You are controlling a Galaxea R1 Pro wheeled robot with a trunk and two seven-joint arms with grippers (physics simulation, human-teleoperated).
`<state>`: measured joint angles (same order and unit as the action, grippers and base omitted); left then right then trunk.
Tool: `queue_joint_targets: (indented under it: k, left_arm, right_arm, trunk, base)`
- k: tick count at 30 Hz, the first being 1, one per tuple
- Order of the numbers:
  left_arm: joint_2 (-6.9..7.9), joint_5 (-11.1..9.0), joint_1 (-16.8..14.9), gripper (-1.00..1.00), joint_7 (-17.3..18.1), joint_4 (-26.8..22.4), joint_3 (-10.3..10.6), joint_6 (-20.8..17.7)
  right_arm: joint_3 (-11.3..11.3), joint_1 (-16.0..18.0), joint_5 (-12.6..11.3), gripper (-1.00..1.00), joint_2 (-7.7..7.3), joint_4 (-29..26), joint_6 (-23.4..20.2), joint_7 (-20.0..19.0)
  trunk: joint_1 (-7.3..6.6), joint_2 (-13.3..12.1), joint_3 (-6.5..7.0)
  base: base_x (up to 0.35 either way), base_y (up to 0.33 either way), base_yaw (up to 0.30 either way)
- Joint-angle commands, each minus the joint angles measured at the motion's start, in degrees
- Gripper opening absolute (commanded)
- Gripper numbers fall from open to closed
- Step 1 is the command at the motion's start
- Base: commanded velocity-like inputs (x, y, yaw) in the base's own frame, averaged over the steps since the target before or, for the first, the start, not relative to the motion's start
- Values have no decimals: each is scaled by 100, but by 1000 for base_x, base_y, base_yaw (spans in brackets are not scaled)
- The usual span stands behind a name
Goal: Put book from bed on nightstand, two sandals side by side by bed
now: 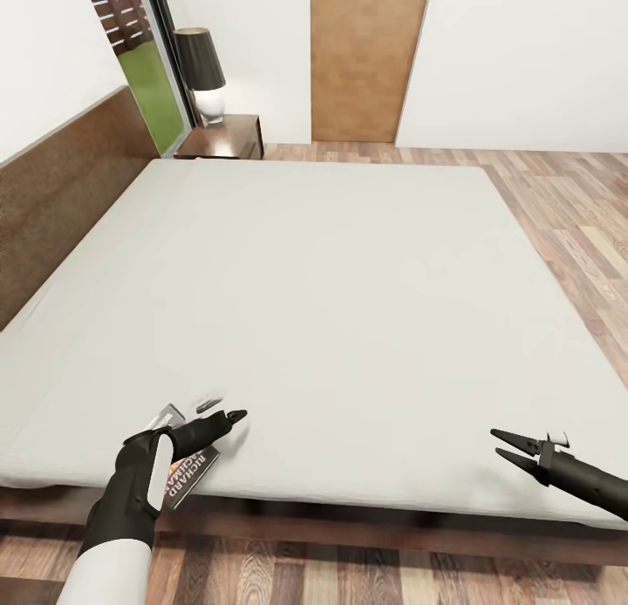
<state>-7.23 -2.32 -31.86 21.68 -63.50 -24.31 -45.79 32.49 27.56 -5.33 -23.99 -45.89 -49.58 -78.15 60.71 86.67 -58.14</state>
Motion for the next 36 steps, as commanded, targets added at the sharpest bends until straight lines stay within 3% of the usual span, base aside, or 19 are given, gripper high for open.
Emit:
queue_joint_targets:
  k: [1, 19, 22, 36]
  left_arm:
    - [-6, -23, -5, 100, 12, -5, -21, -44]
    - [-6, -23, -5, 100, 11, -5, -14, -51]
    - [-6, -23, -5, 100, 11, -5, -13, -51]
    - [-6, -23, -5, 100, 11, -5, -13, -53]
  right_arm:
    - [3, 2, -12, 100, -1, 1, -43, -10]
    - [3, 2, -12, 100, -1, 1, -43, -9]
    - [3, 3, -12, 100, -1, 1, -43, -8]
    - [3, 3, -12, 100, -1, 1, -43, -8]
  trunk:
    - [0, 2, -3]
    - [0, 2, -3]
    - [-66, -118, 50]
    - [-88, -158, 68]
  base:
    - [0, 0, 0]
    - [0, 0, 0]
    - [0, 0, 0]
    - [0, 0, 0]
